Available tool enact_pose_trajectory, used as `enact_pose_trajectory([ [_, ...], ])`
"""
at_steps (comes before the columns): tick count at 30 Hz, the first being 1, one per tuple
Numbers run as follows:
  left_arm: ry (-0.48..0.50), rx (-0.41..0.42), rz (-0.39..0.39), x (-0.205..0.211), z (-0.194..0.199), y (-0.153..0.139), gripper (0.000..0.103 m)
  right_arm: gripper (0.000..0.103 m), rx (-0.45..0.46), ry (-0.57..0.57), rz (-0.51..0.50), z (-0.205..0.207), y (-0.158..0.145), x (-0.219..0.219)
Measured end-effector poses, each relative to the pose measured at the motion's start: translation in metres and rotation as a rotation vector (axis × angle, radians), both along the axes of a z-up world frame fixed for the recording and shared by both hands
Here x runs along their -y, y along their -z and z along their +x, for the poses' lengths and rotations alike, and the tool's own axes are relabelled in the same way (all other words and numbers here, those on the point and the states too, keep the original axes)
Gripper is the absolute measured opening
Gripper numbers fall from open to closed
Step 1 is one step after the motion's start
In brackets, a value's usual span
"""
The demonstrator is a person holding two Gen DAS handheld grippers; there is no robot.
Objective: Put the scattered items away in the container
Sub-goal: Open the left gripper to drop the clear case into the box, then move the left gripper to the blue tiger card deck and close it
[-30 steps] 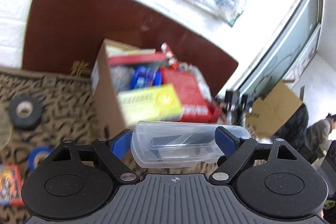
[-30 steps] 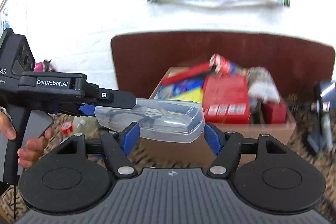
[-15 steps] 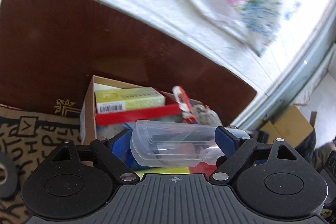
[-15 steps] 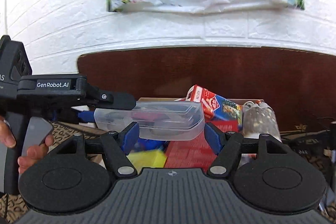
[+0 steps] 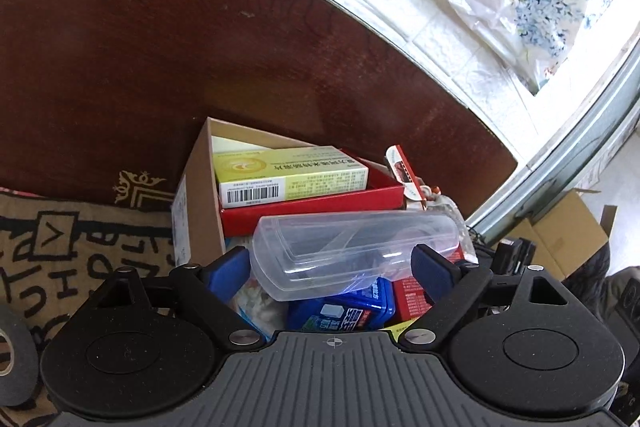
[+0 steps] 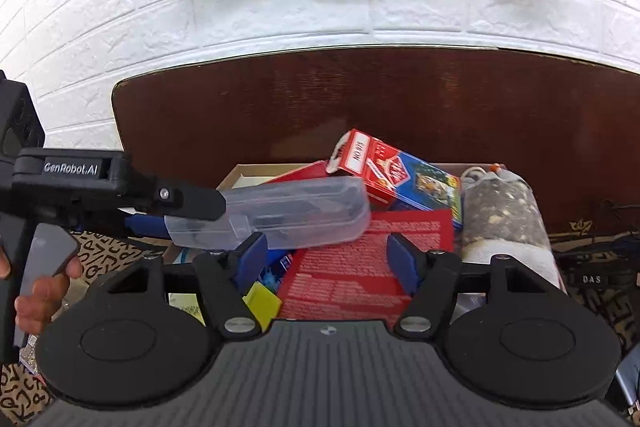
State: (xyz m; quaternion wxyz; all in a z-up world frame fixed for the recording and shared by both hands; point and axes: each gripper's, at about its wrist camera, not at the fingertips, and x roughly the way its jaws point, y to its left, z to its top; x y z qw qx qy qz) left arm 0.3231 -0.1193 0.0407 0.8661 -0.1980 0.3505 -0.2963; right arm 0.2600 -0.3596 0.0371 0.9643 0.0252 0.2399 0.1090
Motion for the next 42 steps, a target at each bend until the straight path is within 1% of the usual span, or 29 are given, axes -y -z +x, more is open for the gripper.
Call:
enact_pose_trajectory([
  [1,0.002,0.003,0.004,-0.001,0.000,-0.001,0.094,0.065,-0.003,0.005,-0.007,0.004,0.000,-0.003],
  [3,0.001,0.012,0.010,-0.002,-0.001,-0.003,0.095,0.062,-0.011,0.013,-0.014,0.012,0.000,-0.007],
  [7,-0.008,0.022,0.047,0.003,0.002,-0.006,0.095,0.061,-0.018,0.019,-0.030,0.020,0.001,-0.014],
  [9,-0.001,0.018,0.054,0.004,0.000,-0.008,0.097,0.063,-0.015,0.018,-0.020,0.015,0.000,-0.012],
  [12,-0.003,0.028,0.048,-0.003,-0.009,-0.010,0.098,0.068,-0.008,0.020,-0.019,0.000,-0.002,-0.006],
  [14,-0.012,0.026,0.045,-0.008,-0.015,-0.012,0.099,0.074,-0.005,0.022,-0.025,-0.011,-0.003,-0.003],
  [16,-0.010,0.026,0.033,-0.013,-0.020,-0.014,0.099,0.078,-0.002,0.019,-0.026,-0.020,-0.003,-0.002],
  [17,-0.006,0.026,0.034,-0.014,-0.023,-0.014,0.103,0.081,-0.002,0.018,-0.026,-0.024,-0.002,-0.003],
  [20,-0.010,0.030,0.058,-0.014,-0.029,-0.016,0.103,0.082,-0.002,0.012,-0.032,-0.034,0.000,-0.008],
  [24,-0.023,0.018,0.019,-0.025,-0.036,-0.020,0.103,0.083,-0.007,-0.004,-0.036,-0.043,0.001,-0.014],
  [27,-0.034,0.021,0.023,-0.032,-0.042,-0.025,0.103,0.084,-0.009,-0.007,-0.036,-0.049,0.000,-0.017],
  [28,-0.033,0.026,0.024,-0.034,-0.047,-0.027,0.103,0.086,-0.009,-0.008,-0.031,-0.052,-0.001,-0.018],
  [30,-0.021,0.036,0.035,-0.041,-0.061,-0.029,0.103,0.090,-0.004,-0.013,-0.018,-0.061,-0.003,-0.022],
  [32,-0.012,0.043,0.057,-0.049,-0.078,-0.029,0.103,0.097,0.008,-0.026,-0.006,-0.075,-0.005,-0.027],
  [36,-0.016,0.044,0.086,-0.075,-0.125,-0.020,0.103,0.101,0.027,-0.078,0.012,-0.106,-0.004,-0.045],
  [39,-0.055,0.032,0.077,-0.107,-0.164,0.001,0.103,0.102,0.037,-0.139,-0.005,-0.129,0.004,-0.067],
  [42,-0.106,0.006,0.105,-0.134,-0.201,0.031,0.103,0.102,0.030,-0.191,-0.034,-0.149,0.018,-0.092],
])
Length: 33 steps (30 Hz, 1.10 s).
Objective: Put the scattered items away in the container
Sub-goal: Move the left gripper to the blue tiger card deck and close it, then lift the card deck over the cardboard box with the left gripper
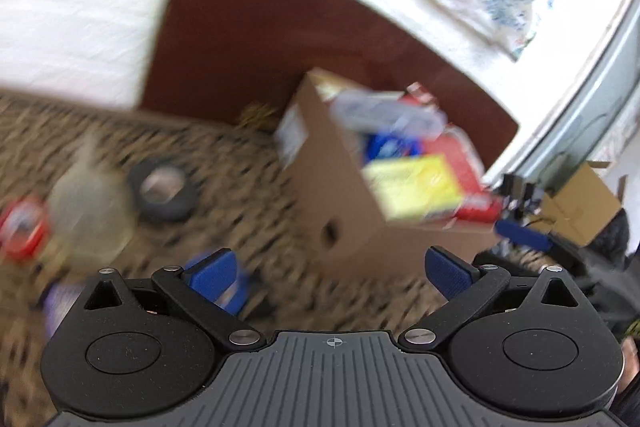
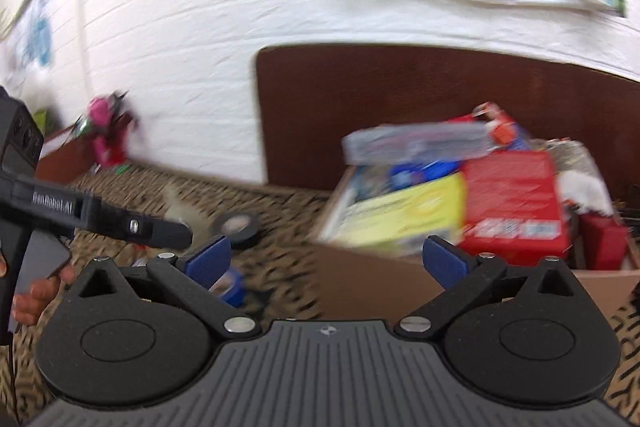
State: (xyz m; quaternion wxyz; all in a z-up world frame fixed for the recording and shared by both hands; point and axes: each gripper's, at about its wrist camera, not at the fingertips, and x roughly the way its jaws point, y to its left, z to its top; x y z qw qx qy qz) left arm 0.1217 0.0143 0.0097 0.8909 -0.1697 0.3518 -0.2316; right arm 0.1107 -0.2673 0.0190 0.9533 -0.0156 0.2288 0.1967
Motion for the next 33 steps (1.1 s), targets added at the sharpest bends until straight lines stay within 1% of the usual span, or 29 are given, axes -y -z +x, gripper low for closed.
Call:
enact_pose_trajectory([
  [2,-0.038,-0.028,0.028,-0.016,-0.023,0.023,0.103,0.102,-0.032,-0.036,0.000,-0.007,0.012,-0.017],
  [4,-0.076,-0.059,0.022,-0.032,-0.038,0.039,0.103,0.102,-0.081,-0.079,0.021,-0.011,0.024,-0.034],
  [6,-0.115,-0.071,0.009,-0.048,-0.048,0.049,0.103,0.101,-0.123,-0.111,0.032,-0.014,0.036,-0.052],
  [8,-0.145,-0.068,0.007,-0.064,-0.052,0.052,0.103,0.100,-0.143,-0.136,0.028,-0.016,0.046,-0.069],
  [12,-0.155,-0.045,0.012,-0.084,-0.044,0.053,0.103,0.096,-0.172,-0.171,-0.002,-0.017,0.066,-0.101],
  [13,-0.154,-0.045,0.010,-0.089,-0.039,0.054,0.103,0.093,-0.183,-0.182,-0.003,-0.015,0.070,-0.107],
  [16,-0.154,-0.055,-0.012,-0.096,-0.024,0.059,0.101,0.086,-0.215,-0.235,0.047,-0.008,0.081,-0.120],
  [17,-0.156,-0.070,-0.019,-0.098,-0.017,0.063,0.099,0.082,-0.236,-0.248,0.072,-0.003,0.083,-0.123],
  [19,-0.157,-0.096,-0.024,-0.100,-0.005,0.069,0.098,0.078,-0.266,-0.251,0.091,0.005,0.087,-0.130],
  [21,-0.149,-0.104,-0.016,-0.101,0.002,0.076,0.096,0.077,-0.261,-0.246,0.053,0.011,0.090,-0.140],
  [23,-0.139,-0.090,0.001,-0.101,0.008,0.077,0.095,0.074,-0.249,-0.252,0.003,0.017,0.095,-0.149],
  [25,-0.131,-0.086,0.021,-0.101,0.012,0.076,0.093,0.072,-0.248,-0.277,-0.017,0.021,0.098,-0.155],
  [27,-0.119,-0.078,0.057,-0.098,0.015,0.076,0.084,0.070,-0.246,-0.307,-0.027,0.023,0.101,-0.160],
  [28,-0.113,-0.070,0.082,-0.097,0.015,0.077,0.080,0.067,-0.241,-0.316,-0.042,0.024,0.101,-0.163],
  [29,-0.107,-0.064,0.101,-0.096,0.016,0.077,0.075,0.061,-0.236,-0.325,-0.062,0.024,0.102,-0.166],
  [32,-0.100,-0.052,0.118,-0.095,0.015,0.078,0.075,0.061,-0.223,-0.333,-0.097,0.023,0.101,-0.170],
  [33,-0.098,-0.047,0.118,-0.095,0.015,0.078,0.078,0.061,-0.223,-0.333,-0.096,0.023,0.101,-0.170],
])
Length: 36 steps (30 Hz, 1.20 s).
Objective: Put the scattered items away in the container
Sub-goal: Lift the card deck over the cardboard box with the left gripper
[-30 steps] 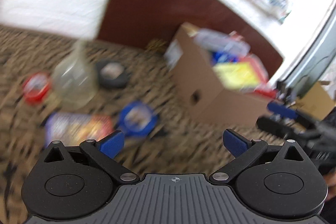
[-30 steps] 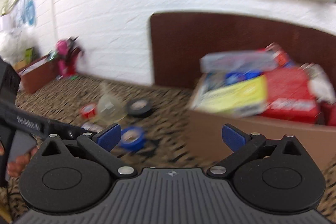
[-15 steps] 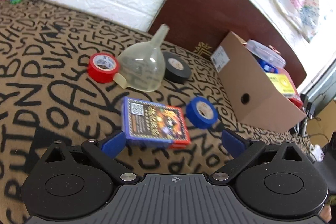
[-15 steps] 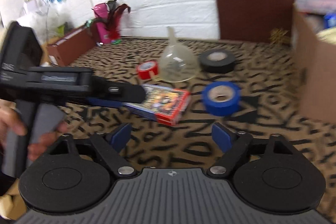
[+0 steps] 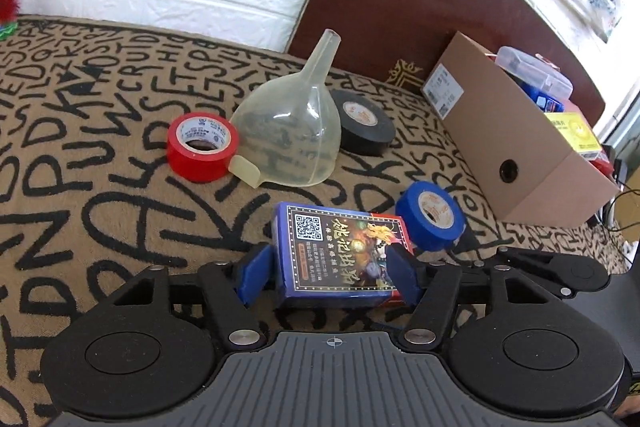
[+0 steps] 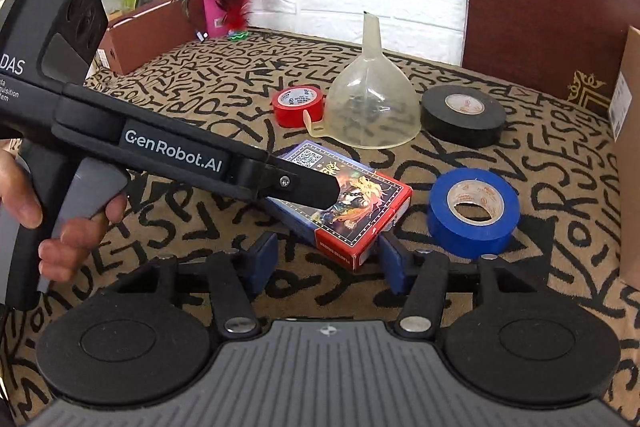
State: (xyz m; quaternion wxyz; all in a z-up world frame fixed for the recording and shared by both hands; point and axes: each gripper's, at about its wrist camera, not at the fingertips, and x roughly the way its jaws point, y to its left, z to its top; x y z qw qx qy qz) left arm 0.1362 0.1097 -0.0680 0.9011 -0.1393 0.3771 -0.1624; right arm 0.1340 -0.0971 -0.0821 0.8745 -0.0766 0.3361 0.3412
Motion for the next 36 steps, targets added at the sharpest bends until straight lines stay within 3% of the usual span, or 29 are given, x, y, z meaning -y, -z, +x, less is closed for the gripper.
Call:
enact_pose_trajectory([
  [4,-0.002,0.005,-0.009,0.003,0.002,0.001,0.082,0.064,0.017,0.030,0.004,0.007,0.003,-0.004],
  [7,0.002,0.011,0.067,0.015,0.000,-0.002,0.081,0.066,0.030,0.039,-0.005,0.007,0.006,-0.009],
  [10,0.015,0.013,0.126,0.023,-0.008,-0.004,0.079,0.061,0.007,0.043,0.022,0.003,0.002,-0.002],
  [15,0.020,-0.028,0.049,0.033,-0.021,-0.008,0.079,0.061,-0.029,0.070,0.081,-0.011,-0.004,0.023],
  [18,0.033,-0.015,0.051,0.050,-0.029,-0.015,0.079,0.061,-0.004,0.088,0.103,-0.026,-0.013,0.040],
  [24,0.077,0.023,-0.023,0.084,-0.034,-0.044,0.080,0.061,0.132,0.135,0.109,-0.048,-0.047,0.075],
  [28,0.114,0.091,-0.022,0.113,-0.033,-0.065,0.080,0.061,0.196,0.181,0.121,-0.052,-0.066,0.099],
  [36,0.178,0.153,-0.047,0.160,-0.027,-0.097,0.079,0.061,0.306,0.260,0.138,-0.057,-0.090,0.137],
])
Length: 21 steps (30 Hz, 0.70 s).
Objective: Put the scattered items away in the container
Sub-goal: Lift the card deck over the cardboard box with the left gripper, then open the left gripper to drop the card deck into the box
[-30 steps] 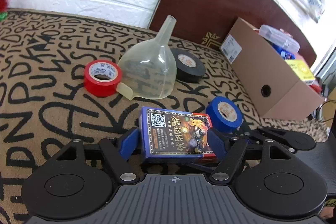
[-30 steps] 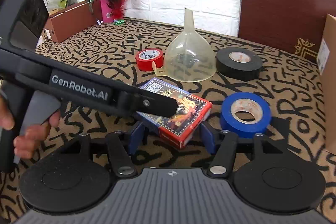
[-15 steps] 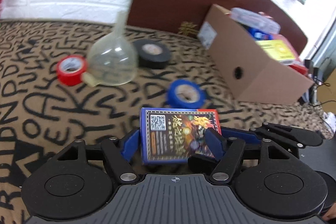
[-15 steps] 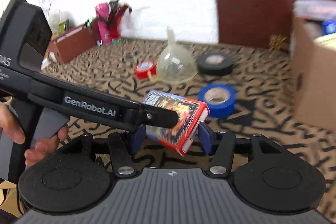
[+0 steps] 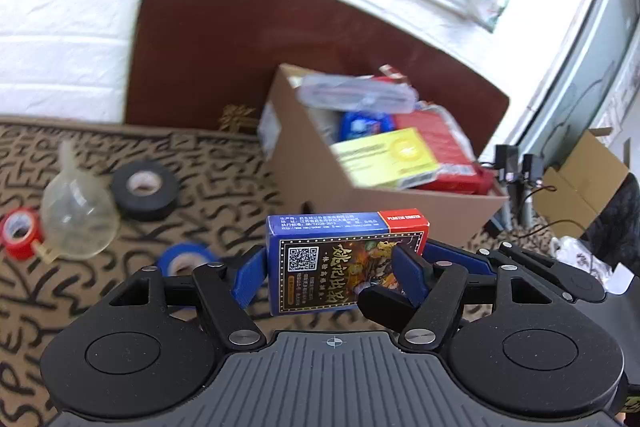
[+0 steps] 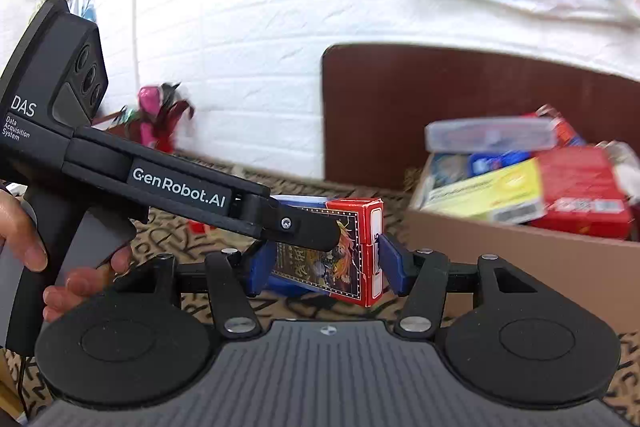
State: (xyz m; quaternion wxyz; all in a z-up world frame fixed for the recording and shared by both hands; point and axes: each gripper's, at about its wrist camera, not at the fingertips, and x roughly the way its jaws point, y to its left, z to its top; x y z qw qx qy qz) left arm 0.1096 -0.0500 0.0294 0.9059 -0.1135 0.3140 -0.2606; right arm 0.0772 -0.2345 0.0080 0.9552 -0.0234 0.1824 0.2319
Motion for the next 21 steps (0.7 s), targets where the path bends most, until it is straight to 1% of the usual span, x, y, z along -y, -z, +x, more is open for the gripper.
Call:
enact_pose_trajectory([
  [7,0.051,0.087,-0.021,0.041,0.017,-0.038,0.079,0.061,0.097,0.071,-0.009,0.009,-0.034,0.039],
  [11,0.078,0.100,-0.031,0.063,0.033,-0.051,0.079,0.061,0.110,0.106,-0.009,0.020,-0.048,0.057],
  [15,0.082,0.090,-0.031,0.080,0.053,-0.052,0.078,0.061,0.087,0.135,0.002,0.039,-0.048,0.070],
  [19,0.080,0.048,-0.034,0.087,0.078,-0.043,0.079,0.062,0.066,0.149,-0.028,0.062,-0.044,0.069],
  [21,0.066,0.024,-0.034,0.089,0.096,-0.036,0.081,0.064,0.056,0.156,-0.037,0.078,-0.037,0.067],
])
